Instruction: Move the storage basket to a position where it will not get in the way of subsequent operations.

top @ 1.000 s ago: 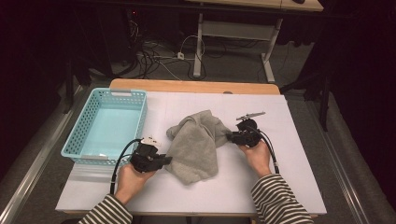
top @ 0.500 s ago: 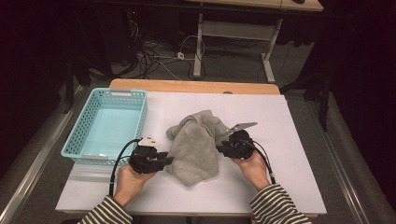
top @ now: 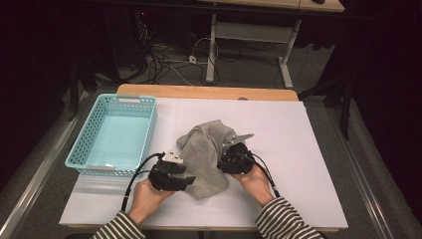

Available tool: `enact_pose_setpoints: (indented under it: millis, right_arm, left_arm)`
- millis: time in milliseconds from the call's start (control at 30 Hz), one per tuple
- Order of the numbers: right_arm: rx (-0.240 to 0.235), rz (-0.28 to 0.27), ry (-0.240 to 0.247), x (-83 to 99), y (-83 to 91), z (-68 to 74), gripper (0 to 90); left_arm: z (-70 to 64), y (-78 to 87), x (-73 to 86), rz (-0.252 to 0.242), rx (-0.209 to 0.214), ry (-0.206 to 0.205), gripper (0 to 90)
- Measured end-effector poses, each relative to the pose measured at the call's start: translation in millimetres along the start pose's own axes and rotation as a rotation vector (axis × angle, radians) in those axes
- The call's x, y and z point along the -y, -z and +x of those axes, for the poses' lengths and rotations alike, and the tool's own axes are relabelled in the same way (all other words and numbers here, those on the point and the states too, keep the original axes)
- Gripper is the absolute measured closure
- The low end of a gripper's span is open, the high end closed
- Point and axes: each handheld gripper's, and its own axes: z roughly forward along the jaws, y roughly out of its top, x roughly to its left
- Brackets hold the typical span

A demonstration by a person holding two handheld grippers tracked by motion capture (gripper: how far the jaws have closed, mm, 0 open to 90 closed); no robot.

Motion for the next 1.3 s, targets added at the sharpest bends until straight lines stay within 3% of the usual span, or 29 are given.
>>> enact_pose_setpoints:
  millis: [167, 300, 433, 567, 700, 833, 1033, 1200, 1300]
  right_arm:
    - [0.001, 0.0, 0.001, -1.6, -0.6, 0.8, 59.2]
    - [0.01, -0.01, -0.031, 1.5, 6.5, -11.1, 58.4]
    - [0.042, -0.025, -0.062, 4.6, 14.8, -23.4, 59.0]
    - [0.069, -0.01, -0.088, 5.5, 11.9, -32.1, 59.0]
    - [0.08, 0.018, -0.099, 2.5, 1.0, -32.3, 56.4]
    - [0.081, 0.038, -0.097, -1.6, -10.3, -28.8, 52.7]
    - [0.077, 0.059, -0.089, -5.9, -20.8, -24.4, 52.4]
    - [0.035, 0.068, -0.075, -6.1, -20.2, -24.2, 79.6]
    - [0.037, 0.08, -0.035, -6.8, -19.5, -20.2, 88.7]
  left_arm:
    - [6.8, -10.8, 2.8, 0.03, -0.008, 0.024, 44.4]
    - [7.0, -14.9, 4.2, 0.053, -0.006, 0.021, 47.0]
    - [5.2, -16.5, 5.2, 0.053, -0.005, 0.005, 56.1]
    - [4.7, -17.1, 5.6, 0.062, 0.005, -0.007, 70.7]
    - [3.3, -17.3, 5.3, 0.077, 0.019, -0.015, 82.1]
    - [4.7, -16.0, 4.9, 0.086, 0.037, -0.005, 85.5]
    - [5.1, -10.8, 5.0, 0.051, 0.043, 0.002, 84.8]
    - [3.9, -13.1, 5.8, 0.034, 0.024, 0.011, 57.2]
    - [3.0, -16.8, 6.7, 0.044, 0.026, 0.007, 49.1]
